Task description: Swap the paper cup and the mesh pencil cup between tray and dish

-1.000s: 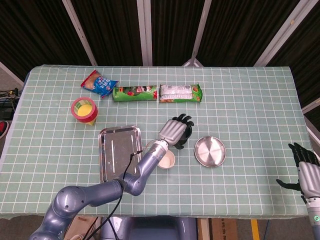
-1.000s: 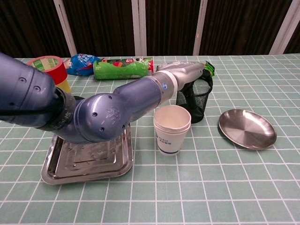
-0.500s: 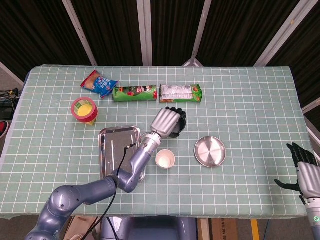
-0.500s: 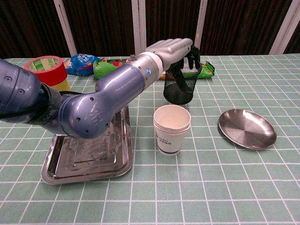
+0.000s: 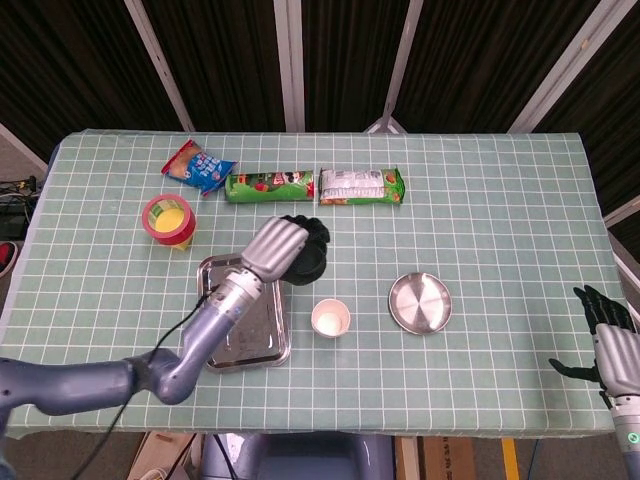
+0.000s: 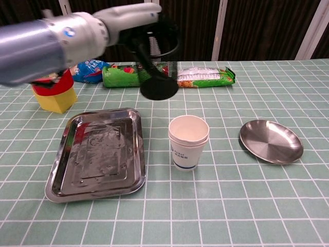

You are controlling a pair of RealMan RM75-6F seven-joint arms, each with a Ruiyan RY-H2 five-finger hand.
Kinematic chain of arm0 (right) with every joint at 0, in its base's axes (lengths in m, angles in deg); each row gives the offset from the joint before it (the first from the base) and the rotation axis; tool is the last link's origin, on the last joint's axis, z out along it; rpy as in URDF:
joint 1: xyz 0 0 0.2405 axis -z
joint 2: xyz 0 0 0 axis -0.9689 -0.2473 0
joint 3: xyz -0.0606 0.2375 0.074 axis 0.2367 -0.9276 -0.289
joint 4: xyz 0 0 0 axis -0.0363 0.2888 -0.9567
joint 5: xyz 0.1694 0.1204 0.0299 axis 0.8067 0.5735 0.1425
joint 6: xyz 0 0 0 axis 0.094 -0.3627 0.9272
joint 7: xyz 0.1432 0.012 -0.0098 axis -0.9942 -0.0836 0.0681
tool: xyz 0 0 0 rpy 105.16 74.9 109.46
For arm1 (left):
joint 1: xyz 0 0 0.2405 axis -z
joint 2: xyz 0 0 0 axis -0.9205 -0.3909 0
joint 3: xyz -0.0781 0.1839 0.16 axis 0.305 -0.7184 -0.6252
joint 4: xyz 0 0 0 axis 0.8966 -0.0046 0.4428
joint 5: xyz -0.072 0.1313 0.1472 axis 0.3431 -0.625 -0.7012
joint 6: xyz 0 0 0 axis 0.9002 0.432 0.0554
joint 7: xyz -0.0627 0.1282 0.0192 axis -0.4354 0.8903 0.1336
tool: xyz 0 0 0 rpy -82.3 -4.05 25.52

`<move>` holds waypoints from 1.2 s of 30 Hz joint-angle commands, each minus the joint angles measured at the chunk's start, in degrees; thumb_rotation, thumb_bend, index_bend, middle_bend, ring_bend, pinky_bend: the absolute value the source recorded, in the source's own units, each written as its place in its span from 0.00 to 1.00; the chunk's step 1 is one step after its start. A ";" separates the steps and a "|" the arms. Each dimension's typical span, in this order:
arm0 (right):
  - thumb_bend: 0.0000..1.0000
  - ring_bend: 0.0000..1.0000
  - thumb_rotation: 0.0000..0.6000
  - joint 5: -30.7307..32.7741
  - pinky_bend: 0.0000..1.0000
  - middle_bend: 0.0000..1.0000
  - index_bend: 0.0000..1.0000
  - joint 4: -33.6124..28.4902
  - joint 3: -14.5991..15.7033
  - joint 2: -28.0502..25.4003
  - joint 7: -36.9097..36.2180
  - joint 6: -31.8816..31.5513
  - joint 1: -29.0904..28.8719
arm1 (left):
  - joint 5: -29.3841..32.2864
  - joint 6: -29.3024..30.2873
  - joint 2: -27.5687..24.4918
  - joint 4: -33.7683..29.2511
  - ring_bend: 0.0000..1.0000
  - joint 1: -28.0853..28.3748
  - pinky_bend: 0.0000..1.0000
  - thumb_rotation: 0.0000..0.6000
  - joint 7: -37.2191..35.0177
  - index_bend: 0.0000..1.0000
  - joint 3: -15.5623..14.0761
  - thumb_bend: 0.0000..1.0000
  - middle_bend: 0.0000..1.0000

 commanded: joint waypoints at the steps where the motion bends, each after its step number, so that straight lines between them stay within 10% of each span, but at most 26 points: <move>1: 0.00 0.00 1.00 -0.11 0.00 0.00 0.07 -0.25 0.08 0.21 0.61 -0.04 -0.05 | 1.73 0.13 -11.78 -9.97 0.30 -8.25 0.48 1.00 1.38 0.43 -6.45 0.43 0.29; 14: 0.00 0.00 1.00 0.07 0.00 0.00 0.09 -0.50 0.09 0.59 2.21 -0.61 0.19 | -5.83 -4.12 -5.26 1.92 0.28 -10.58 0.45 1.00 -7.68 0.41 -10.69 0.38 0.24; 22: 0.00 0.00 1.00 -0.75 0.00 0.00 0.08 -0.48 0.33 0.26 2.13 -0.96 0.45 | -8.03 -7.27 -4.03 3.84 0.03 -10.19 0.20 1.00 -8.85 0.13 -12.06 0.08 0.04; 31: 0.00 0.00 1.00 -4.01 0.00 0.00 0.04 -0.45 0.86 -0.40 0.52 -2.42 0.91 | -12.90 -0.23 -9.06 -3.25 0.00 -13.49 0.12 1.00 -11.23 0.09 -10.95 0.00 0.00; 36: 0.00 0.00 1.00 -8.25 0.00 0.00 0.04 -0.81 1.40 -1.10 -4.97 -0.04 -0.78 | -22.67 15.49 -14.32 -9.66 0.00 -20.75 0.15 1.00 -11.25 0.13 -11.37 0.01 0.00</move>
